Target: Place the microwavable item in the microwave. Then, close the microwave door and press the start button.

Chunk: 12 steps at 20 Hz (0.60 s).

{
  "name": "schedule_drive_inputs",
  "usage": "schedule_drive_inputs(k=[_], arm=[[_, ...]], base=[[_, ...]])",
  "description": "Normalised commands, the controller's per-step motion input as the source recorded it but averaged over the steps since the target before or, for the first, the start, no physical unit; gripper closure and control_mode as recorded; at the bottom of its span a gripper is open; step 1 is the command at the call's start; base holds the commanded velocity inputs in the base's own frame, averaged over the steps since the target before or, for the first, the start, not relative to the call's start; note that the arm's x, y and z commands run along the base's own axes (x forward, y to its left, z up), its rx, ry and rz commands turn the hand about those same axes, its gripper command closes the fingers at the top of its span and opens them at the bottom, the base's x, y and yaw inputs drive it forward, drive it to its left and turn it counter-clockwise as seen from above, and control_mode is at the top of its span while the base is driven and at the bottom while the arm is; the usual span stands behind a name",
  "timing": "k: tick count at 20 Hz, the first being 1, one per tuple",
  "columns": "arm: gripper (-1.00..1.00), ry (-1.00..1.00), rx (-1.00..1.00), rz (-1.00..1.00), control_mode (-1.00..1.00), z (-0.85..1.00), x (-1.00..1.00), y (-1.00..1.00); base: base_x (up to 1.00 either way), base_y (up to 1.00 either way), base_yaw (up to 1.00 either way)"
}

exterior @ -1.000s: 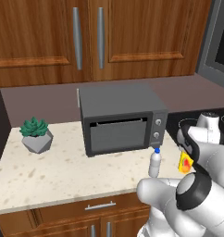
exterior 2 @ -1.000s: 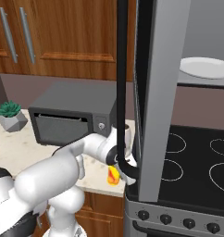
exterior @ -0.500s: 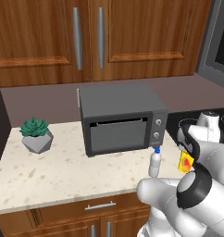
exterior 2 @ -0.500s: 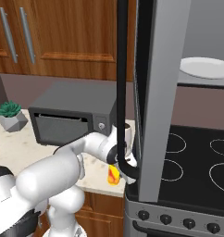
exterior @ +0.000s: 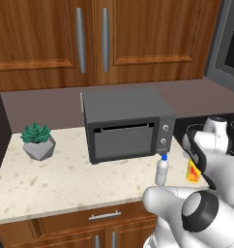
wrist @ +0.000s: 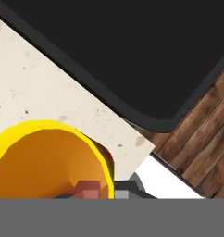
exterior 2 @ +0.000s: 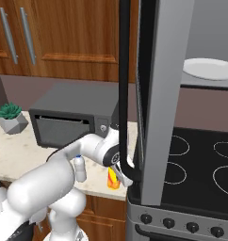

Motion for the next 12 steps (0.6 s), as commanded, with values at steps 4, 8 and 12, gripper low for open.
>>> schedule_drive_inputs(k=[4, 8, 12], arm=[[1.0, -0.03, -0.01, -0.02, -1.0, 0.31, -0.22, 0.26], [1.0, -0.02, -0.02, -0.11, -1.0, 0.69, -0.27, 0.07], [1.0, -0.02, 0.0, -0.13, -1.0, 0.78, -0.39, 0.0]], base=[[0.0, 0.0, 0.0], [0.0, 0.0, 0.0], [0.0, 0.0, 0.0]])
